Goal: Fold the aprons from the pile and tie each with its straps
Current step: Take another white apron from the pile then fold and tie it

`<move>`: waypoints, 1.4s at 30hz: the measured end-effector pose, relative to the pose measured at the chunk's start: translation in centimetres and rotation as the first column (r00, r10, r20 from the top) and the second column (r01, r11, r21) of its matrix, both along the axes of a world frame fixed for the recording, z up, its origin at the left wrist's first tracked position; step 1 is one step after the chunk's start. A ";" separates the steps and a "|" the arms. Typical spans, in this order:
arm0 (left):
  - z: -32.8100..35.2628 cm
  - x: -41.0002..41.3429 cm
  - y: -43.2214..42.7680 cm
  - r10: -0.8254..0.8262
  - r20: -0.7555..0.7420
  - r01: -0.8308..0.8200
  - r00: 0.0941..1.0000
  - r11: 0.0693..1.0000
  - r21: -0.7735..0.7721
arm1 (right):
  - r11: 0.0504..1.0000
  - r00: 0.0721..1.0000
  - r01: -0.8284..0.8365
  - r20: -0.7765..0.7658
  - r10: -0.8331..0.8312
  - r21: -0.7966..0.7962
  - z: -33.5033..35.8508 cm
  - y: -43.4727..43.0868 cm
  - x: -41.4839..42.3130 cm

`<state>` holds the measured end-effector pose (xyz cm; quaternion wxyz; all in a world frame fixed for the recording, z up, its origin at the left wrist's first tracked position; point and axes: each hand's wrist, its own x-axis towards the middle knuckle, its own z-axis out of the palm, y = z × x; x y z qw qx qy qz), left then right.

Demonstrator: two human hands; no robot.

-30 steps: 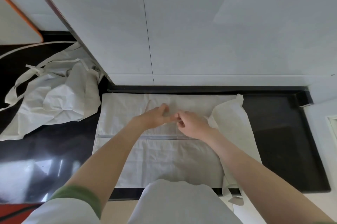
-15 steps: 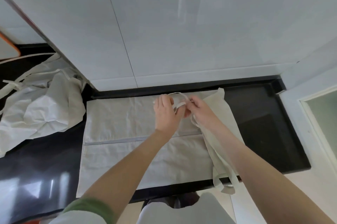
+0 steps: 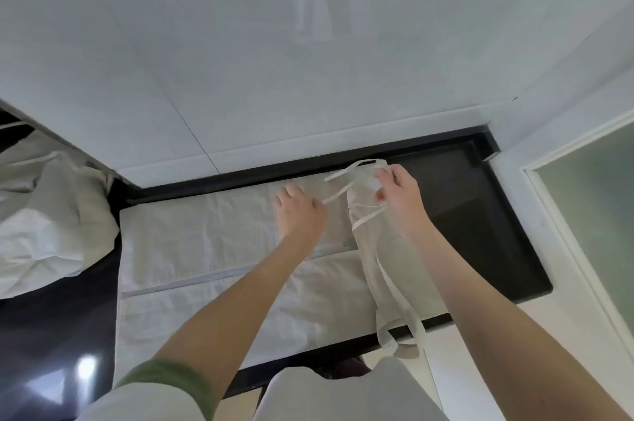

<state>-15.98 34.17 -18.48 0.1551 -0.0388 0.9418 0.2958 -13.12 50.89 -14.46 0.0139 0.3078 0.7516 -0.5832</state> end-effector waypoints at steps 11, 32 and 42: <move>-0.5 1.6 3.8 -0.375 0.245 0.410 0.894 0.906 -0.107 | 0.940 0.987 0.017 -0.146 -0.071 -0.342 0.3 0.8 0.1; -0.1 -0.1 2.0 0.098 0.728 -0.445 0.679 0.843 0.302 | 0.664 0.446 -0.728 0.618 0.647 -0.171 -3.2 0.0 6.3; 2.7 0.3 -4.8 -0.470 0.719 -0.355 0.512 0.647 0.675 | 0.684 0.913 -0.284 0.029 0.407 -0.672 0.5 -5.6 1.7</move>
